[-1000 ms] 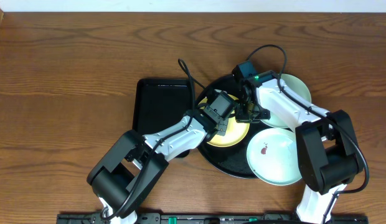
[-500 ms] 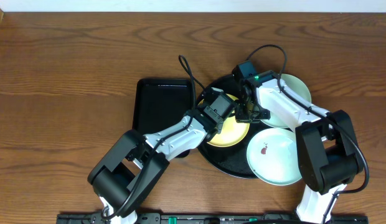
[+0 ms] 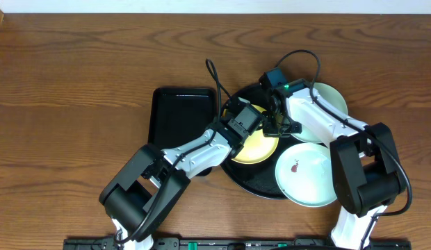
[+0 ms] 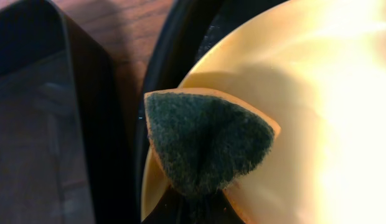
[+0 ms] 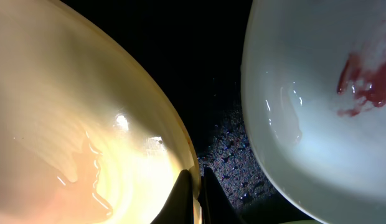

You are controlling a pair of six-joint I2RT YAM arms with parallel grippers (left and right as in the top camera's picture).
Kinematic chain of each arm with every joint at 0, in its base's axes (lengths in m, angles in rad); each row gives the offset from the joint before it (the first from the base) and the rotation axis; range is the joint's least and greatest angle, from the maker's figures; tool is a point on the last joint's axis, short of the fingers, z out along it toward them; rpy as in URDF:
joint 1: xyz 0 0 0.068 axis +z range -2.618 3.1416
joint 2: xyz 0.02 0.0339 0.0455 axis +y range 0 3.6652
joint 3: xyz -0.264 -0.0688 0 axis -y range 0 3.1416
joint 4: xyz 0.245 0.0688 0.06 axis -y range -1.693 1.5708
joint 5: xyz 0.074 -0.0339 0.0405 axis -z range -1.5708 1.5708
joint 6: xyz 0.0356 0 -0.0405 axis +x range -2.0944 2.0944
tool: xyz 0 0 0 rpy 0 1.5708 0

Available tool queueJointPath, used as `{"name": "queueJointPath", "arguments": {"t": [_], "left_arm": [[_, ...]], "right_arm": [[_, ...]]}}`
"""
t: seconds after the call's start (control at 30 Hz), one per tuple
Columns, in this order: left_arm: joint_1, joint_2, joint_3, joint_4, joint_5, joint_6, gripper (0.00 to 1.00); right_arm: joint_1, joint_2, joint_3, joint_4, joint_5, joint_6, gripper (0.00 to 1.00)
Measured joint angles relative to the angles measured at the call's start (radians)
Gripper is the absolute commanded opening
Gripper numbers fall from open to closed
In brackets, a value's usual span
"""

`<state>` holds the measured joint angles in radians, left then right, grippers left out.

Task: Clean dirty plates on tray and stack at the side
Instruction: 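Scrub yellow plate surface with sponge in left gripper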

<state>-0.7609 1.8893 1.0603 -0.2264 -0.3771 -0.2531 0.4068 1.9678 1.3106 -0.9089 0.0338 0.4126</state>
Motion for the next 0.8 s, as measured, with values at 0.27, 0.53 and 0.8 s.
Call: {"name": "queueJointPath", "arguments": {"t": [0.27, 0.53, 0.8], "left_arm": [[-0.002, 0.0, 0.0, 0.003, -0.109, 0.019, 0.08], [-0.005, -0.016, 0.0, -0.001, -0.14, 0.018, 0.08], [0.002, -0.202, 0.002, -0.002, -0.102, -0.019, 0.08]], "right_arm": [[0.0, 0.0, 0.0, 0.003, -0.008, 0.0, 0.01], [0.0, 0.0, 0.0, 0.003, -0.008, 0.0, 0.01], [0.0, 0.0, 0.0, 0.003, -0.008, 0.0, 0.01]]}}
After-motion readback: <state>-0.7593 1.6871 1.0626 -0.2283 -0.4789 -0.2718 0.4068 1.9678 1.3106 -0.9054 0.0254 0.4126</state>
